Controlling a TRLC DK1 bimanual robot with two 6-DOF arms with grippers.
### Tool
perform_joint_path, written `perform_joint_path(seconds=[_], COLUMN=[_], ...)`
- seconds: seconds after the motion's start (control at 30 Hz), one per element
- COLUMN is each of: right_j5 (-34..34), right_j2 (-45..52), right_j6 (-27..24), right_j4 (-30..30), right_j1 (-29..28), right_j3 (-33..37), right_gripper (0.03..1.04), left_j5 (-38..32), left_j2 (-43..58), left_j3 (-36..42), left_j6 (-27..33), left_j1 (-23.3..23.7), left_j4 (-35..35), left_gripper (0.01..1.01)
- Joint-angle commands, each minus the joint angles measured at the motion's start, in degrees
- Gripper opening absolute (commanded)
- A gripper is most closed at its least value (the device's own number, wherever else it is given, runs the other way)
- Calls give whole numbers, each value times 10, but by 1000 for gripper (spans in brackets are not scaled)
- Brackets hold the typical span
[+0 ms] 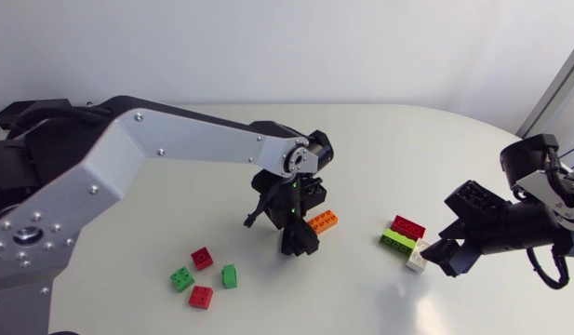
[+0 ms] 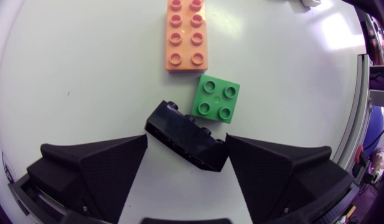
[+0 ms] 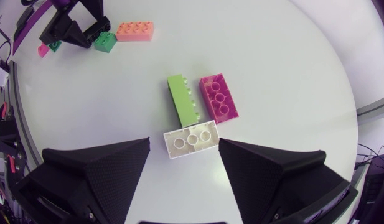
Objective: Sort duplo bricks by size, large to the right and small to the left
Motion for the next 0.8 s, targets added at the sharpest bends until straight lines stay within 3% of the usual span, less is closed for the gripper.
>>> perform_joint_path(seconds=[0.0,0.03,0.4,0.77], right_j5=[-2,-2,-14,-14], right_j2=[-14,-19,-33,-44], right_j6=[0,-2,-17,-18], right_j4=[-18,-21,-27,-28], right_j1=[-3,-5,-33,-35], right_j3=[-2,-2,-10,-30], right_gripper=[810,810,810,810], left_j5=[-5,-5,-5,-28], left_j2=[33,33,-2,14], left_j3=[36,37,72,177], left_j6=[-30,-31,-30,-29], left_j1=[3,5,8,-53], left_j4=[-21,-21,-46,-57], left_gripper=[421,338,292,293])
